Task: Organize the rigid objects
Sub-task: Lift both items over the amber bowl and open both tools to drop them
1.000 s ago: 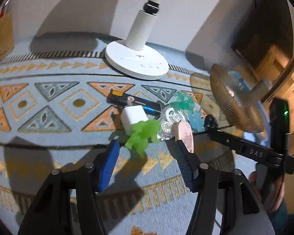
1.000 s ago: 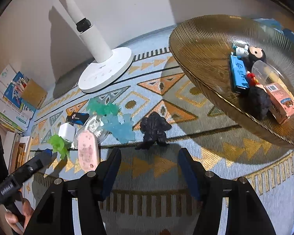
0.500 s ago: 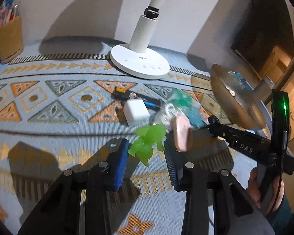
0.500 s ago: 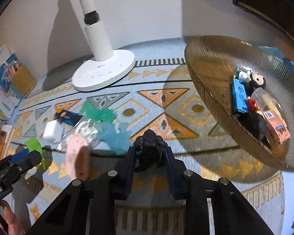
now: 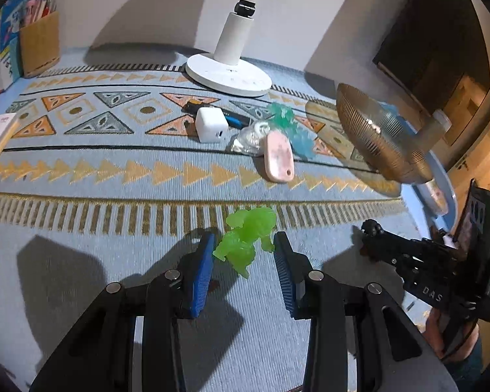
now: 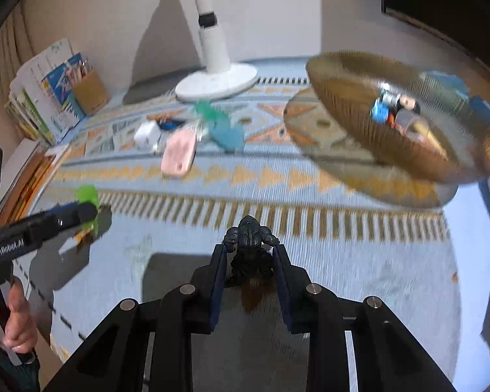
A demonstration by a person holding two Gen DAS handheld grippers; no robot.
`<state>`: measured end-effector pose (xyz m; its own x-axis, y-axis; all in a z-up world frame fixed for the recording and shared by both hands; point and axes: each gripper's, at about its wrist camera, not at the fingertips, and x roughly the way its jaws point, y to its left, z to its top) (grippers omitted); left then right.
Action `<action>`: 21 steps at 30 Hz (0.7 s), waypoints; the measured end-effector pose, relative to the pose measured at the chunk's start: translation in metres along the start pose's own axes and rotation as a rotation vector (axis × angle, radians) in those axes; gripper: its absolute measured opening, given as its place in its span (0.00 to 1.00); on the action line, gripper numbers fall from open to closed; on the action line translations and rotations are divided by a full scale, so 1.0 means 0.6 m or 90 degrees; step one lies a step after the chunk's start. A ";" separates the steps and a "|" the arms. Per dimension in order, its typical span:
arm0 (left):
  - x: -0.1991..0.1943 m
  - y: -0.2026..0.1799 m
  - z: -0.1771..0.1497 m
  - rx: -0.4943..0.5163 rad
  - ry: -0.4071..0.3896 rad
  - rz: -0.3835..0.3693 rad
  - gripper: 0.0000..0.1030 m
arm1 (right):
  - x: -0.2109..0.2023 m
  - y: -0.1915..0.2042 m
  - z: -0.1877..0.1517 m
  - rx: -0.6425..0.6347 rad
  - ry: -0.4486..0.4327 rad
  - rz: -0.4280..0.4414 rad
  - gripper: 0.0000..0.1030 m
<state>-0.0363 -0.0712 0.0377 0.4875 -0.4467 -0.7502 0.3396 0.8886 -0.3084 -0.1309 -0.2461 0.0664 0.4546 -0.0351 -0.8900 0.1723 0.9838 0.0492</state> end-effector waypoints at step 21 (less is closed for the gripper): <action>0.011 -0.032 -0.020 0.029 -0.037 0.083 0.33 | 0.003 0.007 -0.016 0.027 -0.020 -0.031 0.42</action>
<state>-0.0492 -0.0900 0.0320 0.5756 -0.3347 -0.7461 0.3062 0.9342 -0.1829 -0.1376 -0.2405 0.0607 0.4717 -0.0889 -0.8773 0.2320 0.9724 0.0262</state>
